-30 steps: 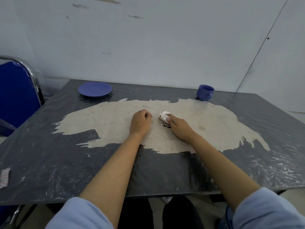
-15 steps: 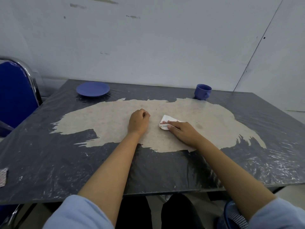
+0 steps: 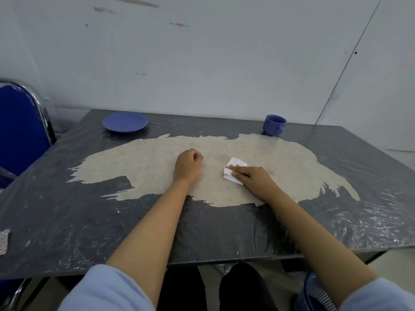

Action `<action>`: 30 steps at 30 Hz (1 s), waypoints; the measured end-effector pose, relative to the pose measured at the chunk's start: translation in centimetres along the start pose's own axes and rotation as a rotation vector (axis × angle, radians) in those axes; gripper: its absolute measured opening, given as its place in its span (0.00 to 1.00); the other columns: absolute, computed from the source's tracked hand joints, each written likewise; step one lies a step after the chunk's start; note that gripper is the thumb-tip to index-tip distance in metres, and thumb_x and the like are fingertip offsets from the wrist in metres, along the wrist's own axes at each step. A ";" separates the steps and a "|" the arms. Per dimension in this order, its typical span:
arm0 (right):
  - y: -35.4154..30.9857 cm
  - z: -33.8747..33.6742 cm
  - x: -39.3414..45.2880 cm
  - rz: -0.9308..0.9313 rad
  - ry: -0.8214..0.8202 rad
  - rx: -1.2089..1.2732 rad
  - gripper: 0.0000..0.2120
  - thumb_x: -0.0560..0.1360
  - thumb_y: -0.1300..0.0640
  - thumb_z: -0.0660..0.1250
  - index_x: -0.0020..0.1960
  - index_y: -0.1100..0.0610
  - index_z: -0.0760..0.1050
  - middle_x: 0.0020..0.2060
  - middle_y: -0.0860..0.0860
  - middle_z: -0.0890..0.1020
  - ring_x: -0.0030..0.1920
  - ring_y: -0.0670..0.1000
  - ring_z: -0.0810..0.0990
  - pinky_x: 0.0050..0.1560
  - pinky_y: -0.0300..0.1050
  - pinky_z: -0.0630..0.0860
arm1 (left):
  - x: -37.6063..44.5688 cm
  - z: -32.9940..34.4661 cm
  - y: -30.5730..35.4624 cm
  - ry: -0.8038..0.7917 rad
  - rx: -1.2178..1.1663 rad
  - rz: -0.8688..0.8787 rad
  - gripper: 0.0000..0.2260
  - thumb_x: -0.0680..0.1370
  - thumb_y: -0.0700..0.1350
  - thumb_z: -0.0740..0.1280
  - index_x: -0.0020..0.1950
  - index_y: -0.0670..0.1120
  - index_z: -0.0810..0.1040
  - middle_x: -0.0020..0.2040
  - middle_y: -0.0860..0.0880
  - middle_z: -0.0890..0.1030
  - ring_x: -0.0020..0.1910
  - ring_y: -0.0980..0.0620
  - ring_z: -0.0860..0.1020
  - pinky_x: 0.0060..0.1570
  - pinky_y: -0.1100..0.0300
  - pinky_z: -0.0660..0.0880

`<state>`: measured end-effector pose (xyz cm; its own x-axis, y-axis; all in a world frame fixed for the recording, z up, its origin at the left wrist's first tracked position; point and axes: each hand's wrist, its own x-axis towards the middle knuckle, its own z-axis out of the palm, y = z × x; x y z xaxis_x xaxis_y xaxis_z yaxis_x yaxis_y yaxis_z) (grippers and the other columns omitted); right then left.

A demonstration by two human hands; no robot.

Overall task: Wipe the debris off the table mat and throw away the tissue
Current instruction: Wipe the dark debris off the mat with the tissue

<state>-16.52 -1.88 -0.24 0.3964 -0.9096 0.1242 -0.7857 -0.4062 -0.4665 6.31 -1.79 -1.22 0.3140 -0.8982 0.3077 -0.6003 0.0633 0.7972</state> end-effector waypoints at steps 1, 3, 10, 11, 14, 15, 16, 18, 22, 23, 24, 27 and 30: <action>-0.2 0.1 0.3 0.009 0.005 -0.023 0.19 0.81 0.42 0.56 0.70 0.40 0.70 0.67 0.51 0.77 0.63 0.55 0.76 0.60 0.41 0.66 | 0.0 0.0 0.1 -0.001 0.004 0.002 0.11 0.80 0.44 0.60 0.52 0.43 0.81 0.50 0.48 0.81 0.46 0.53 0.77 0.44 0.64 0.71; -0.7 0.4 0.8 0.025 0.007 -0.059 0.21 0.81 0.41 0.53 0.72 0.41 0.68 0.67 0.53 0.77 0.63 0.56 0.76 0.62 0.45 0.68 | -0.1 -0.1 0.1 0.004 0.007 0.003 0.11 0.81 0.44 0.60 0.52 0.42 0.81 0.50 0.47 0.81 0.46 0.53 0.77 0.44 0.63 0.71; -2.2 1.0 1.0 0.020 -0.008 -0.104 0.21 0.82 0.44 0.53 0.74 0.43 0.66 0.69 0.54 0.75 0.64 0.55 0.76 0.65 0.47 0.68 | 0.0 0.1 0.1 0.011 0.016 0.009 0.11 0.81 0.45 0.60 0.52 0.43 0.81 0.50 0.48 0.81 0.46 0.53 0.77 0.43 0.64 0.70; -2.1 1.0 0.7 0.014 -0.010 -0.096 0.20 0.82 0.44 0.53 0.73 0.42 0.67 0.69 0.53 0.75 0.64 0.55 0.75 0.65 0.47 0.67 | 0.0 0.1 0.1 0.012 0.019 0.007 0.11 0.81 0.45 0.60 0.52 0.43 0.81 0.50 0.48 0.81 0.46 0.54 0.77 0.43 0.64 0.70; -1.7 0.7 -0.3 -0.002 -0.021 -0.080 0.19 0.82 0.46 0.55 0.72 0.41 0.68 0.70 0.51 0.74 0.66 0.55 0.74 0.65 0.46 0.66 | 0.1 0.2 -0.1 0.007 0.011 0.000 0.11 0.80 0.45 0.60 0.51 0.43 0.81 0.50 0.49 0.81 0.47 0.53 0.77 0.44 0.64 0.70; -1.5 0.6 -0.6 -0.005 -0.029 -0.086 0.19 0.82 0.46 0.55 0.72 0.41 0.68 0.70 0.51 0.73 0.66 0.55 0.74 0.66 0.46 0.66 | 0.1 0.2 -0.1 0.003 0.002 -0.001 0.11 0.80 0.44 0.60 0.51 0.43 0.81 0.49 0.49 0.81 0.47 0.52 0.77 0.43 0.64 0.70; -1.2 0.5 -0.9 -0.006 -0.034 -0.092 0.19 0.82 0.46 0.55 0.72 0.41 0.67 0.71 0.50 0.73 0.67 0.56 0.74 0.66 0.46 0.66 | 0.2 0.1 -0.2 0.000 -0.005 -0.001 0.11 0.79 0.44 0.60 0.50 0.44 0.81 0.49 0.49 0.81 0.47 0.52 0.77 0.42 0.65 0.70; -0.7 0.2 -1.3 -0.005 -0.029 -0.092 0.19 0.82 0.47 0.55 0.72 0.42 0.67 0.71 0.49 0.72 0.67 0.55 0.74 0.67 0.46 0.66 | 0.2 0.1 -0.2 -0.003 -0.014 0.001 0.10 0.79 0.44 0.60 0.50 0.44 0.81 0.48 0.50 0.81 0.46 0.52 0.77 0.39 0.66 0.68; -0.2 -0.2 -1.1 0.031 0.032 -0.088 0.18 0.82 0.48 0.56 0.72 0.43 0.69 0.66 0.55 0.78 0.62 0.57 0.77 0.62 0.48 0.71 | 0.1 0.1 -0.1 -0.007 -0.009 0.005 0.10 0.79 0.44 0.60 0.50 0.43 0.81 0.48 0.50 0.81 0.46 0.53 0.76 0.41 0.66 0.68; -0.2 -0.2 -0.9 0.043 0.052 -0.099 0.18 0.82 0.48 0.56 0.72 0.44 0.70 0.64 0.57 0.79 0.59 0.58 0.78 0.60 0.48 0.72 | 0.1 0.1 -0.1 -0.008 -0.010 0.009 0.10 0.79 0.43 0.60 0.50 0.43 0.81 0.48 0.49 0.81 0.46 0.53 0.76 0.42 0.66 0.68; -0.2 -0.2 -0.5 0.055 0.069 -0.108 0.19 0.82 0.49 0.56 0.72 0.45 0.70 0.62 0.58 0.80 0.57 0.58 0.78 0.58 0.48 0.72 | 0.1 0.1 -0.1 -0.007 -0.009 0.012 0.10 0.79 0.43 0.60 0.50 0.43 0.81 0.48 0.49 0.81 0.46 0.53 0.76 0.42 0.66 0.68; -1.0 0.0 0.6 0.080 0.086 -0.110 0.19 0.83 0.49 0.55 0.72 0.45 0.70 0.58 0.59 0.82 0.54 0.58 0.79 0.54 0.48 0.72 | 0.2 0.1 -0.1 -0.003 0.010 0.014 0.10 0.80 0.43 0.60 0.51 0.43 0.81 0.49 0.48 0.81 0.46 0.54 0.76 0.43 0.65 0.69; -1.9 0.2 1.4 0.067 0.068 -0.107 0.19 0.83 0.49 0.54 0.72 0.46 0.69 0.60 0.58 0.81 0.55 0.58 0.79 0.55 0.46 0.71 | 0.2 0.2 -0.1 0.002 0.017 0.012 0.10 0.80 0.43 0.60 0.51 0.43 0.81 0.49 0.48 0.81 0.46 0.53 0.77 0.44 0.64 0.70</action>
<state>-14.39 -2.34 0.64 0.3114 -0.9372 0.1570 -0.8568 -0.3484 -0.3803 6.31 -2.06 -1.32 0.3086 -0.8964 0.3182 -0.6165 0.0663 0.7846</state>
